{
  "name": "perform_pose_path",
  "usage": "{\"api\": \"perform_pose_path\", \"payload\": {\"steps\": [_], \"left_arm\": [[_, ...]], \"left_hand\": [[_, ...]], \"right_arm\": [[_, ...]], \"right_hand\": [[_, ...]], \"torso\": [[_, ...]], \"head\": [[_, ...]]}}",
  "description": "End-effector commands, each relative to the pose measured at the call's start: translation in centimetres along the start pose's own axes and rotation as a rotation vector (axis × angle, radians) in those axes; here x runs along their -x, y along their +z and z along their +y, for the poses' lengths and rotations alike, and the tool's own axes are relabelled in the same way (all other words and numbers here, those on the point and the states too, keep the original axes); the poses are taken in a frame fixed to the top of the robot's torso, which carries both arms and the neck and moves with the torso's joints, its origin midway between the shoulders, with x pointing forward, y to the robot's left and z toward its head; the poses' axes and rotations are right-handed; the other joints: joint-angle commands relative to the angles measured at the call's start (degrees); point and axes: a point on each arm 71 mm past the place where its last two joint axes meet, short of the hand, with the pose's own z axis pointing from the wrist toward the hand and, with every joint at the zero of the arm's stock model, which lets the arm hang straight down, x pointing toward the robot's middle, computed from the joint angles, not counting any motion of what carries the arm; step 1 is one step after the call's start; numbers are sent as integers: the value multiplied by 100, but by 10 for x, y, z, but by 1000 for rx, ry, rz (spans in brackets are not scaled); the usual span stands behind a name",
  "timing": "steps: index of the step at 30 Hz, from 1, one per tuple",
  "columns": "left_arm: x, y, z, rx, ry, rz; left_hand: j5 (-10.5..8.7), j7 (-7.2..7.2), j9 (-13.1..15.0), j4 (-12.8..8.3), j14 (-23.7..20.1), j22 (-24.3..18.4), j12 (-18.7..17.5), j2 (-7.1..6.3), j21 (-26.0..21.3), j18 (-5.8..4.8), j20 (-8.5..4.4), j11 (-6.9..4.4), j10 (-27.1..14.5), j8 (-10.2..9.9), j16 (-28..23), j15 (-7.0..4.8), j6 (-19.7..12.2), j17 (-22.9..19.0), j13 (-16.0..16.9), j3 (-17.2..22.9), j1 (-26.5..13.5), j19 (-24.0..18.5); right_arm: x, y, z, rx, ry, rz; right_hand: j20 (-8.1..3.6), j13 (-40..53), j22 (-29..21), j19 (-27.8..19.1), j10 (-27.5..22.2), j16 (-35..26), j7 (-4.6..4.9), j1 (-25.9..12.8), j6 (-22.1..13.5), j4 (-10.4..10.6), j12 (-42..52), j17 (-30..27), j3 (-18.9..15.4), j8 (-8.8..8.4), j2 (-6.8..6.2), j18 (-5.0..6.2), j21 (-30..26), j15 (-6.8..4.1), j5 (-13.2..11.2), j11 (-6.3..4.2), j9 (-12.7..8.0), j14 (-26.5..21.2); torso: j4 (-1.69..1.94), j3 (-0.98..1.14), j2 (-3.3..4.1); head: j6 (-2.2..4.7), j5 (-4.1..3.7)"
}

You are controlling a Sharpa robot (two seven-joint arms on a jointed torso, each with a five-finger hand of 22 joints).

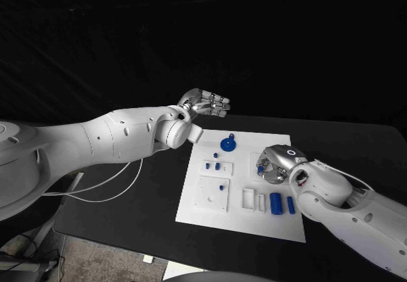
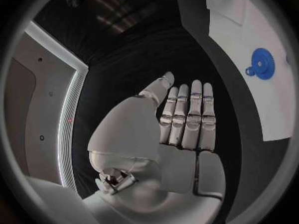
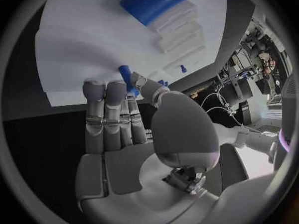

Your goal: Assemble the parts on the task board

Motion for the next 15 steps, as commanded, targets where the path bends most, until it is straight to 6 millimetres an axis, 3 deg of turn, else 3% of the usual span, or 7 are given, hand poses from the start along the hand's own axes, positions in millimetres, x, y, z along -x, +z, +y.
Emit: {"api": "perform_pose_path", "payload": {"steps": [1,15], "left_arm": [[-3,1,-2,-9,-2,18],[-1,1,-2,-7,0,16]], "left_hand": [[-12,6,1,42,-36,-6,-10,-14,37,-65,31,6,-28,-1,-18,6,-1,-5,0,2,58,15],[-15,6,2,57,-40,-25,-10,-10,45,-64,32,7,-33,0,-17,6,0,-4,0,6,69,13]], "right_arm": [[3,0,2,1,-11,-39],[8,-3,4,-2,24,-58]], "right_hand": [[-92,26,322,279,180,-29,-52,59,194,-57,11,16,-44,25,155,-123,89,-84,-29,-58,43,0],[-160,32,397,277,277,-98,-81,-76,288,-212,10,48,219,12,155,-186,217,-130,-22,-80,65,21]], "torso": [[1,-1,1],[5,0,0]], "head": [[-7,0],[-12,9]]}}
